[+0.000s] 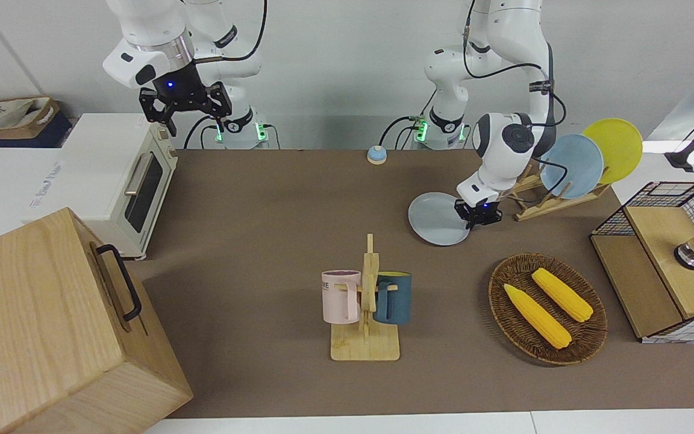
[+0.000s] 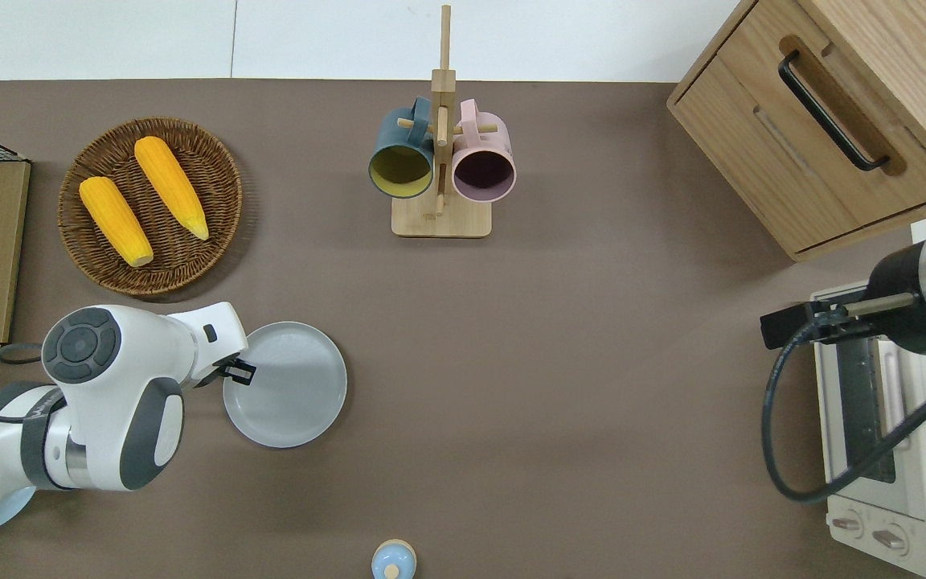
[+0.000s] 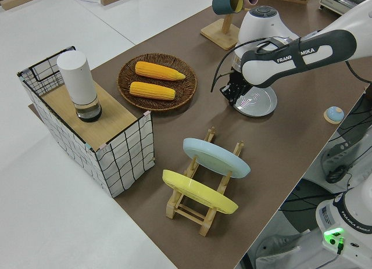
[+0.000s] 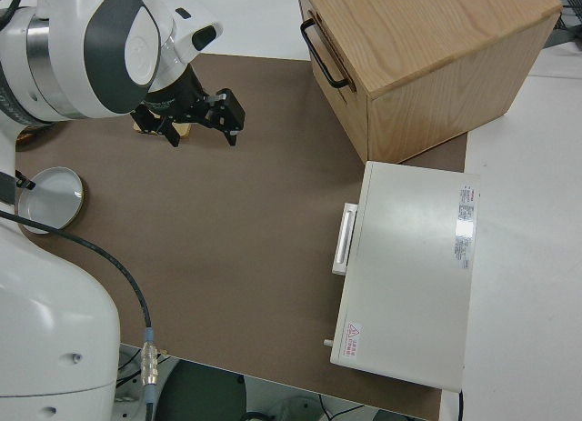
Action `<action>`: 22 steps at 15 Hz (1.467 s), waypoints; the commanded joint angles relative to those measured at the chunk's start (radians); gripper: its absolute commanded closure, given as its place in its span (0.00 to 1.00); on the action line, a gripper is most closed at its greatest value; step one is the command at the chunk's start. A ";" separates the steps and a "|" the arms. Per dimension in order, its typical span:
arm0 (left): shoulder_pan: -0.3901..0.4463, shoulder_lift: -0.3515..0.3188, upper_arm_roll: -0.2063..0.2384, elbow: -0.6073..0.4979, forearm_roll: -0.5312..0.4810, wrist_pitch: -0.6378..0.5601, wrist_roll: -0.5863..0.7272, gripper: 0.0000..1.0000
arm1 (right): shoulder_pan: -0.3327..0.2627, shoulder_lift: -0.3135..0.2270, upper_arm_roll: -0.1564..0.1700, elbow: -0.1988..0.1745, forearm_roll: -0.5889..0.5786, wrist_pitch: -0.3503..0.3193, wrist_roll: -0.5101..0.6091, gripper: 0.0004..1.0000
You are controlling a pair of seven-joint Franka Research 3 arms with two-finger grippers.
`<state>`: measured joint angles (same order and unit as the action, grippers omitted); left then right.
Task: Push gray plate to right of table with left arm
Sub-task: 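Push the gray plate with the left gripper toward the toaster oven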
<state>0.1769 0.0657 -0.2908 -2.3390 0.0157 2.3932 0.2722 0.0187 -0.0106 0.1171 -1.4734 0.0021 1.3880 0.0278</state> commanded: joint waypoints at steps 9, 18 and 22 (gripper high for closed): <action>-0.151 0.000 -0.008 -0.019 -0.005 0.026 -0.221 1.00 | -0.020 -0.006 0.015 0.004 0.010 -0.014 0.000 0.02; -0.333 0.060 -0.008 0.039 -0.002 0.026 -0.487 1.00 | -0.020 -0.006 0.015 0.004 0.010 -0.012 0.000 0.02; -0.451 0.111 -0.007 0.096 0.009 0.023 -0.661 1.00 | -0.020 -0.006 0.013 0.004 0.010 -0.012 0.000 0.02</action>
<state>-0.1918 0.1086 -0.3072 -2.2903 0.0157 2.4005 -0.2703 0.0187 -0.0106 0.1171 -1.4734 0.0021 1.3880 0.0278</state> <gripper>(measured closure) 0.960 0.013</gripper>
